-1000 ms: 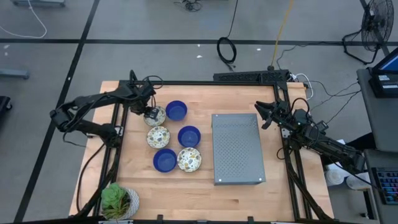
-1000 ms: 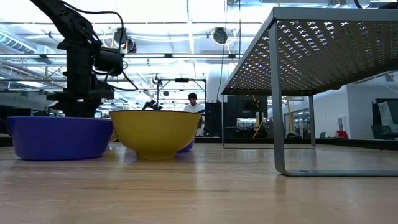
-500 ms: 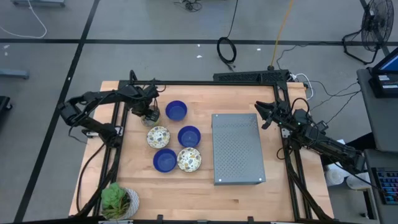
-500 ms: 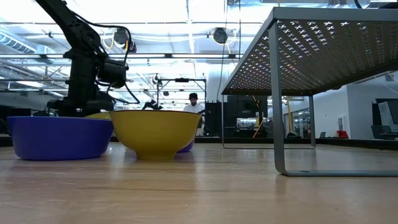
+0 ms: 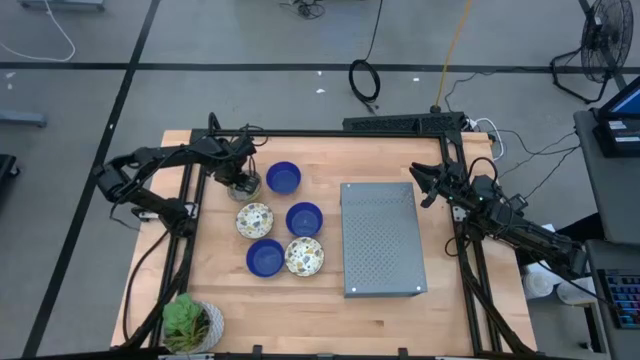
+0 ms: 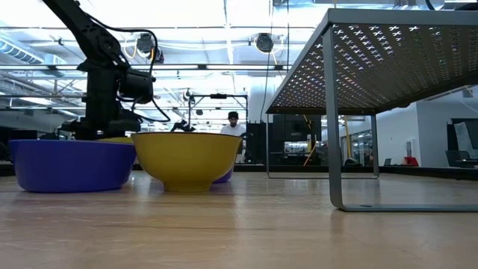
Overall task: Pick & Place Mini bowls
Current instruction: Put the top left yellow bowl on the shelf
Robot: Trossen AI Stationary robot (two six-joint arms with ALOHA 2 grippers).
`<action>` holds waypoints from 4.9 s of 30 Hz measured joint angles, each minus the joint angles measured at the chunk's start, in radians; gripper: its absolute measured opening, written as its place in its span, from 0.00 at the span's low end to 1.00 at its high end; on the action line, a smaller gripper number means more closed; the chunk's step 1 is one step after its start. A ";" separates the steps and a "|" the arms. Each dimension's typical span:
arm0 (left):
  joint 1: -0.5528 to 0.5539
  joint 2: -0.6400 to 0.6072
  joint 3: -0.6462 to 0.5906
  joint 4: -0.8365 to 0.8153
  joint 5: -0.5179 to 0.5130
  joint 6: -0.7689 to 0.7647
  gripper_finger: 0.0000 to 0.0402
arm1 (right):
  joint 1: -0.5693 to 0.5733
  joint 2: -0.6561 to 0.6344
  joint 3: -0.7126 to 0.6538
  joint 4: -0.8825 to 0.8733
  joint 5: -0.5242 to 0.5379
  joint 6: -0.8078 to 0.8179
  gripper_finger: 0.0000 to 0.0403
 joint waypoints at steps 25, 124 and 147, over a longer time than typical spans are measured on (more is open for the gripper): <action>0.000 0.000 0.051 -0.009 0.070 0.090 0.44 | 0.000 0.000 0.000 0.000 0.000 0.000 0.22; -0.040 -0.142 0.084 0.003 -0.089 0.181 0.03 | 0.000 0.000 0.000 -0.001 0.000 0.000 0.22; -0.621 -0.297 0.251 1.003 -0.124 0.961 0.03 | 0.000 0.001 0.000 -0.006 0.000 0.000 0.22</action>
